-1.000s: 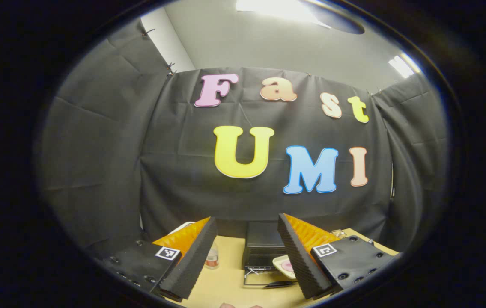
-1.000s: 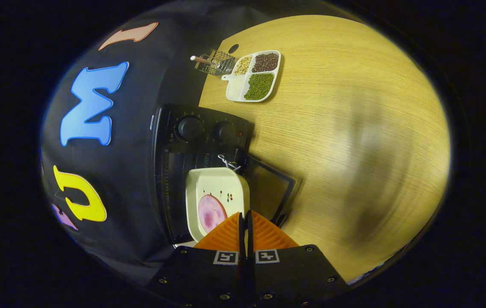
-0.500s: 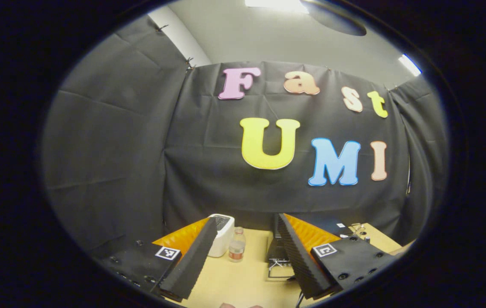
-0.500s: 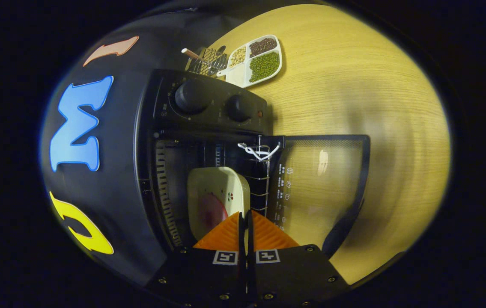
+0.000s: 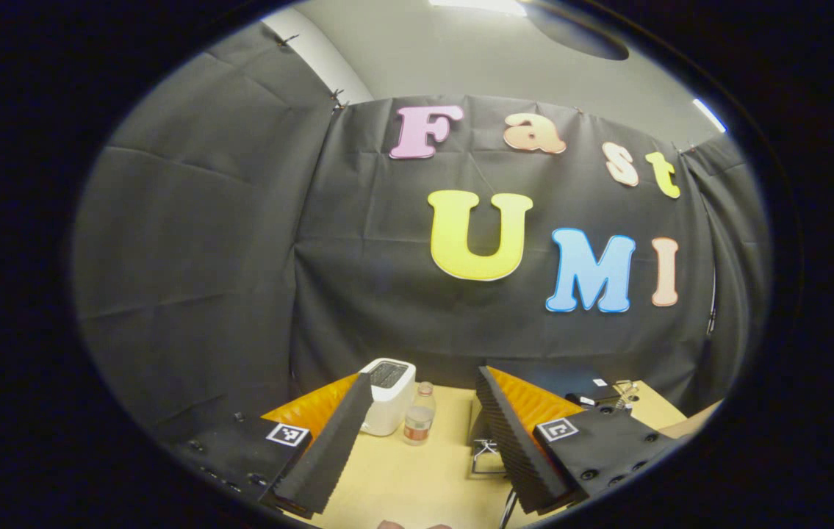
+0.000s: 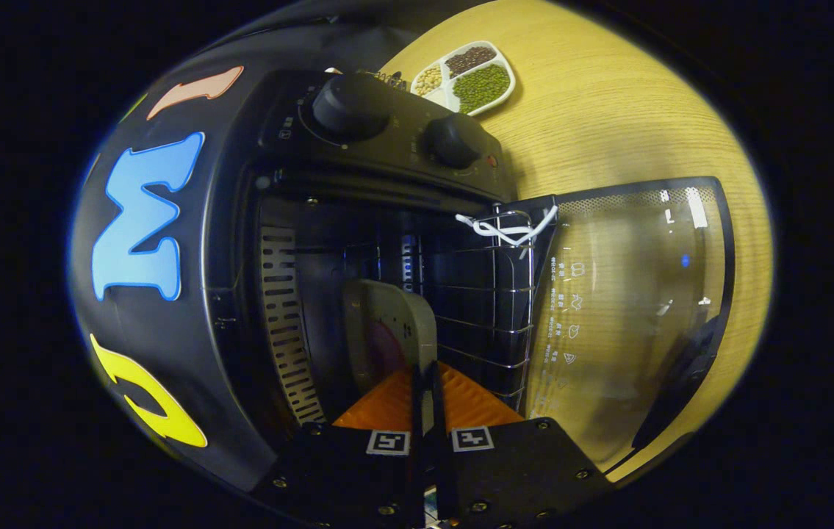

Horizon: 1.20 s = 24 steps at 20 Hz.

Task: Open the electric oven with the left hand, put the food in, and close the electric oven.

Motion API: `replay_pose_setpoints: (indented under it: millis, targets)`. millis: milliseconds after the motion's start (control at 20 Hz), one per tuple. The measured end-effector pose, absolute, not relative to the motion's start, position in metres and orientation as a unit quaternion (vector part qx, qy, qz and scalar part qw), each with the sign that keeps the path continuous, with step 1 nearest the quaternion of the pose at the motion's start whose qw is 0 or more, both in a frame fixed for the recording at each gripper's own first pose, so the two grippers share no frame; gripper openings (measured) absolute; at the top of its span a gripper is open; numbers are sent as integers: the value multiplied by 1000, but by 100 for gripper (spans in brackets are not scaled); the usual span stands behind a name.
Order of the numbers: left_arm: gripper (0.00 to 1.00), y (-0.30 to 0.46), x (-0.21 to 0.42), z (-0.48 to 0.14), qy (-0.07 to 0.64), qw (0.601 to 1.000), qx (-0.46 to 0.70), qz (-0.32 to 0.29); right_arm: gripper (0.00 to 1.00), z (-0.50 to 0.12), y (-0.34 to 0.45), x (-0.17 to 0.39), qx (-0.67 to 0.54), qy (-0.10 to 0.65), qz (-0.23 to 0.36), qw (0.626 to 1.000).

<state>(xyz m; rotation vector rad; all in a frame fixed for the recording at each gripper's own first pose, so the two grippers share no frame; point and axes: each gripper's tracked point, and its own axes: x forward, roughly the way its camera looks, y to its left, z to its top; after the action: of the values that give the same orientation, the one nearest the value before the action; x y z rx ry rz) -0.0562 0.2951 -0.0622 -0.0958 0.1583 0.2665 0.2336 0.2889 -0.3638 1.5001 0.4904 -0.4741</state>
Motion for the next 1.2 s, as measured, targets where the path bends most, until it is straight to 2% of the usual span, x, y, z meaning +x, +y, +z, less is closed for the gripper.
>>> replay_pose_setpoints:
  millis: [50, 100, 150, 200, 250, 300, 350, 400, 500, 550, 600, 650, 700, 750, 850, 950, 1050, 1150, 1200]
  targets:
    - [100, 290, -51, -62, 77, 988, -48, 128, 13, -361, 287, 232, 659, 222, -206, 689]
    - [92, 285, -45, -61, 74, 989, -47, 122, 18, -358, 289, 229, 649, 232, -192, 699]
    - [96, 280, -41, -60, 73, 990, -48, 115, 31, -356, 290, 222, 634, 247, -180, 711]
    - [100, 273, -36, -60, 72, 990, -49, 107, 33, -353, 288, 214, 616, 260, -170, 724]
    - [91, 264, -31, -60, 69, 991, -50, 99, 33, -350, 285, 207, 602, 268, -160, 735]
    - [91, 256, -25, -59, 68, 992, -51, 91, 33, -346, 282, 198, 585, 278, -148, 748]
    - [97, 248, -21, -60, 68, 993, -52, 83, 37, -341, 281, 190, 569, 286, -132, 759]
    - [96, 239, -17, -59, 66, 994, -54, 75, 44, -338, 277, 179, 547, 298, -118, 773]
    - [97, 222, -9, -58, 64, 995, -55, 59, 45, -325, 267, 159, 500, 311, -88, 803]
    - [97, 213, -7, -58, 63, 995, -55, 51, 48, -318, 259, 150, 470, 315, -73, 821]
    - [97, 204, -4, -58, 64, 995, -55, 44, 36, -308, 251, 141, 439, 314, -55, 840]
    - [100, 196, 0, -60, 65, 996, -56, 37, 48, -297, 241, 134, 405, 307, -39, 860]
    - [96, 187, 4, -61, 66, 996, -57, 31, 48, -286, 229, 128, 363, 297, -26, 883]
    - [100, 178, 6, -64, 68, 996, -58, 26, 48, -273, 215, 123, 317, 281, -12, 906]
    - [96, 161, 13, -66, 70, 996, -59, 14, 48, -239, 189, 115, 242, 241, 12, 940]
    - [100, 146, 16, -65, 73, 996, -56, 5, 48, -199, 165, 100, 191, 197, 24, 961]
    - [97, 132, 19, -62, 71, 996, -52, -4, 48, -159, 138, 89, 152, 143, 23, 978]
    - [97, 117, 21, -56, 68, 996, -51, -12, 48, -127, 117, 78, 128, 106, 20, 986]
    - [100, 109, 21, -56, 67, 996, -50, -17, 48, -115, 108, 67, 122, 93, 19, 988]
